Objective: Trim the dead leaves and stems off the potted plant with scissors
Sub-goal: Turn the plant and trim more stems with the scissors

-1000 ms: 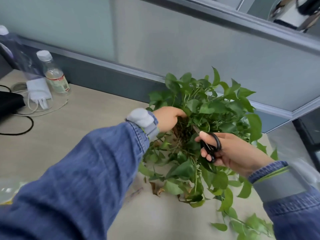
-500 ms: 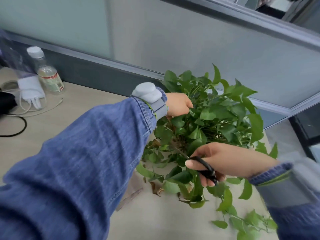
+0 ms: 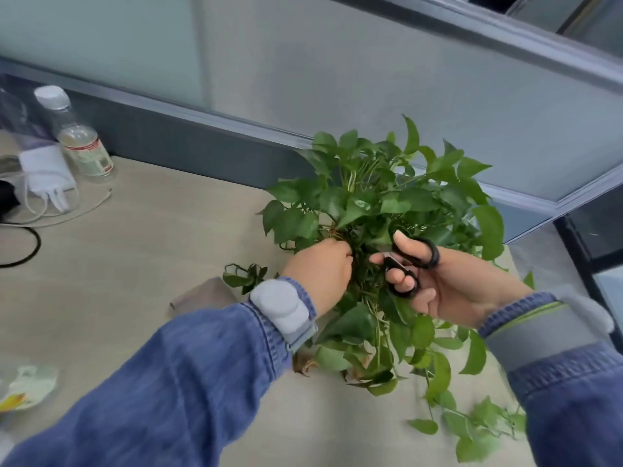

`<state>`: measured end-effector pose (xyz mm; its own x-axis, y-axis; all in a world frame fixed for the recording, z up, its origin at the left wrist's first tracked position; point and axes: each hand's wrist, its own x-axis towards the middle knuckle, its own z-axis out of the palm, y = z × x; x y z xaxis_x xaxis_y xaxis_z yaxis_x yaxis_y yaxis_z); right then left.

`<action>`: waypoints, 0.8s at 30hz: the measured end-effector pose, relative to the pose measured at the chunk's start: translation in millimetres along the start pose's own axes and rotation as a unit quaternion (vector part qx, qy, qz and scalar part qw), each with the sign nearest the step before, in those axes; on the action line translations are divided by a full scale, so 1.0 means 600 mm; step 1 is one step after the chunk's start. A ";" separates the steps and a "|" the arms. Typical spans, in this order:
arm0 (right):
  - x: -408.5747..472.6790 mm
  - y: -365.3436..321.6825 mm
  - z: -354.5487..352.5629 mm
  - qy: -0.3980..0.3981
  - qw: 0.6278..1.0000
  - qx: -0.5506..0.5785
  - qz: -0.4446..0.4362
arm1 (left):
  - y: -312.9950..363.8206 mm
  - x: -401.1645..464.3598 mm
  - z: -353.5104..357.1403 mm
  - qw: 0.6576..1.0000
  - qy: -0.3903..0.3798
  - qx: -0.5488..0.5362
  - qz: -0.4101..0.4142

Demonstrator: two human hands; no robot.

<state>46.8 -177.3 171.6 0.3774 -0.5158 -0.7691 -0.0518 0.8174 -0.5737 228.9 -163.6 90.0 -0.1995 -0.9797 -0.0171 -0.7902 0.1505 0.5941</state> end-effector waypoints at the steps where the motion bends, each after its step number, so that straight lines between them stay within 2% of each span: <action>1: -0.001 0.000 -0.002 0.000 1.000 0.013 0.000 | -0.006 0.011 0.007 0.999 -0.032 -0.018 -0.031; 4: -0.005 0.004 -0.007 -0.010 1.000 0.022 0.002 | -0.014 0.029 0.019 0.993 -0.063 -0.074 -0.065; 7: -0.010 0.010 -0.011 -0.015 1.000 0.011 0.008 | -0.011 0.033 0.021 0.997 -0.071 -0.005 -0.023; 11: -0.020 0.018 -0.018 -0.017 1.000 -0.004 0.010 | -0.007 0.038 0.003 0.991 -0.124 0.049 0.012; 15: -0.025 0.027 -0.022 -0.014 1.000 -0.013 0.013 | -0.001 0.030 -0.007 0.989 -0.087 0.112 0.039; 20: -0.030 0.037 -0.019 -0.025 0.999 -0.037 0.027 | 0.005 0.030 -0.019 0.988 -0.078 0.134 -0.031; 24: -0.038 0.041 -0.019 -0.053 0.995 -0.067 0.058 | 0.001 0.037 -0.028 0.986 -0.083 0.140 -0.038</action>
<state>26.5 -148.2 171.7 0.4560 -0.3852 -0.8023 -0.2204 0.8245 -0.5212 233.6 -187.2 103.5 -0.2065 -0.9583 -0.1977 -0.9307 0.1301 0.3418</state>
